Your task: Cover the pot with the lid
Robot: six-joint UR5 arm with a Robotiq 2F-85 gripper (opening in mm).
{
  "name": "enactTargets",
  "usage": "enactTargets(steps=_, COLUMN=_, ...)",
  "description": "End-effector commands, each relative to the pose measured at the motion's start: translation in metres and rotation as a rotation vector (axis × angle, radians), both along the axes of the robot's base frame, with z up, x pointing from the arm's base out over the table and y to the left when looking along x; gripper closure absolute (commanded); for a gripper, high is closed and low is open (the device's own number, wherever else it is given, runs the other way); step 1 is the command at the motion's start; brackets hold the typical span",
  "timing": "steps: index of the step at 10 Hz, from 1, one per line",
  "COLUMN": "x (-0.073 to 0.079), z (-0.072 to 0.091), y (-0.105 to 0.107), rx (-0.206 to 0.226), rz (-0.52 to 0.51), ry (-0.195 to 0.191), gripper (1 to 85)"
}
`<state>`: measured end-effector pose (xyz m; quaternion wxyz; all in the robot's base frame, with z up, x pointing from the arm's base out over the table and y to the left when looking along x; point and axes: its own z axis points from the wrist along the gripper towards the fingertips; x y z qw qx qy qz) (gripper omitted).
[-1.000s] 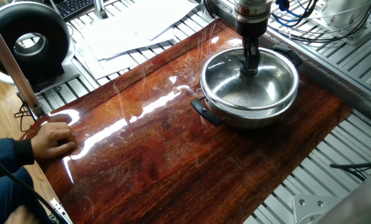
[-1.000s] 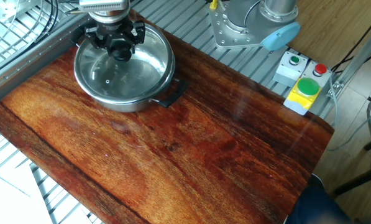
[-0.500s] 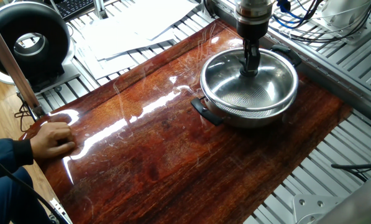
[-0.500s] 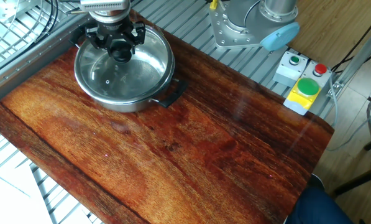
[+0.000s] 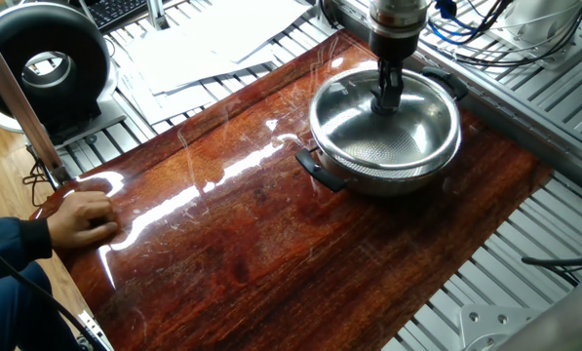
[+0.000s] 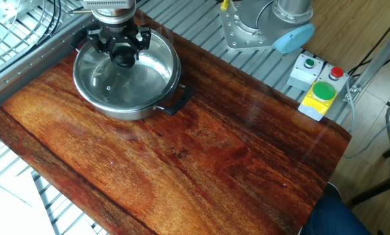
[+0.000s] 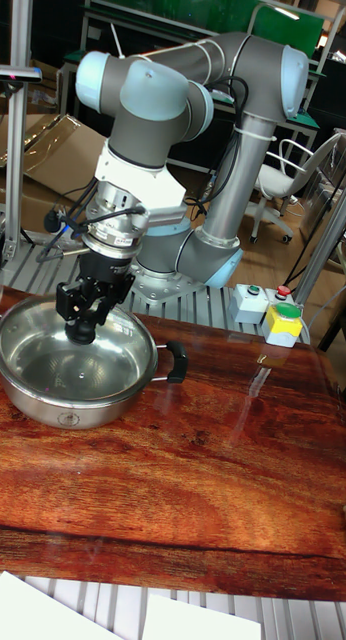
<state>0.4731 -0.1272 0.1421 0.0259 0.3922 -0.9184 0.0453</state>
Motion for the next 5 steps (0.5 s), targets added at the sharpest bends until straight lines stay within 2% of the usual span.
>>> enactTargets(steps=1, x=0.007, z=-0.001, y=0.008, rx=0.036, rz=-0.017, ry=-0.019, gripper=84.3)
enactTargets(steps=2, x=0.005, z=-0.002, y=0.011, rx=0.048, rz=-0.024, ry=-0.008, gripper=84.3)
enactTargets(steps=5, x=-0.005, z=0.004, y=0.005, rx=0.025, rz=-0.035, ry=0.01, gripper=84.3)
